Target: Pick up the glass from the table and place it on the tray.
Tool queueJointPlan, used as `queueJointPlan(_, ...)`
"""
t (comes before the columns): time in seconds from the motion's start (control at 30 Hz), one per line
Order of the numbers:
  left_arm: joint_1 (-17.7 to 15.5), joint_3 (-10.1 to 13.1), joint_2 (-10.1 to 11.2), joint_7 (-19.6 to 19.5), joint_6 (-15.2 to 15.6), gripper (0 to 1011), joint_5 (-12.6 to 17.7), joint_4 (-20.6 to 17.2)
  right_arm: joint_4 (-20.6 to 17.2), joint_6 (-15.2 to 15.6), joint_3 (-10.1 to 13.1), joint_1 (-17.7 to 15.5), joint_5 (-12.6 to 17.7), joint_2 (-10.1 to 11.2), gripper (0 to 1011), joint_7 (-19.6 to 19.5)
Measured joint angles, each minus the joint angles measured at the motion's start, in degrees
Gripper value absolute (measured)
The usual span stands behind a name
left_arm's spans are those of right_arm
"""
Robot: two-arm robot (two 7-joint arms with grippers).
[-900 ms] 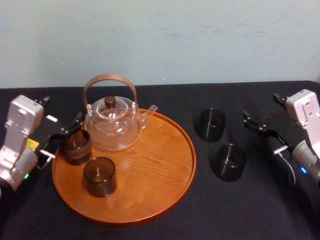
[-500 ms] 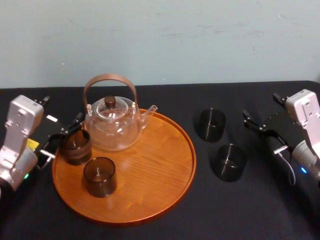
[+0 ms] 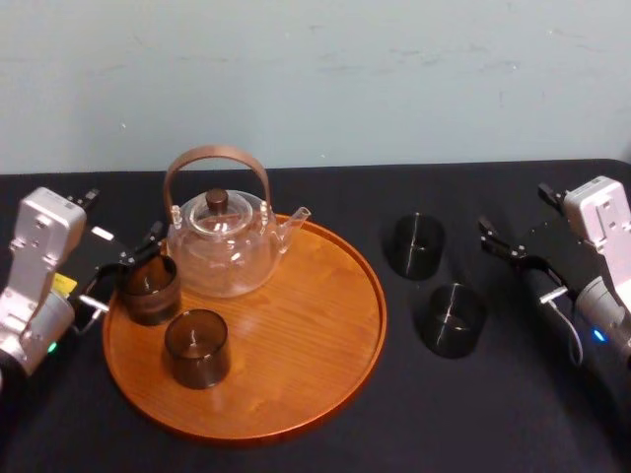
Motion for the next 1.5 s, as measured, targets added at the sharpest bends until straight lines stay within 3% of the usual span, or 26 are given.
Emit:
queueJointPlan(0.97,0.0,0.0,0.0,0.0,0.0,1001,0.0,0.0,-0.06,0.03,0.5,-0.23,0.0,-0.11,1002,0.67)
queueJointPlan(1.2,0.0,0.0,0.0,0.0,0.0,1001,0.0,0.0,-2.49,1.96,2.17,-1.62,1.29,0.54,1002,3.17)
queueJointPlan(1.5,0.0,0.0,0.0,0.0,0.0,1002,0.0,0.0,-8.66,6.21,5.59,-5.7,5.82,2.86,1002,7.25)
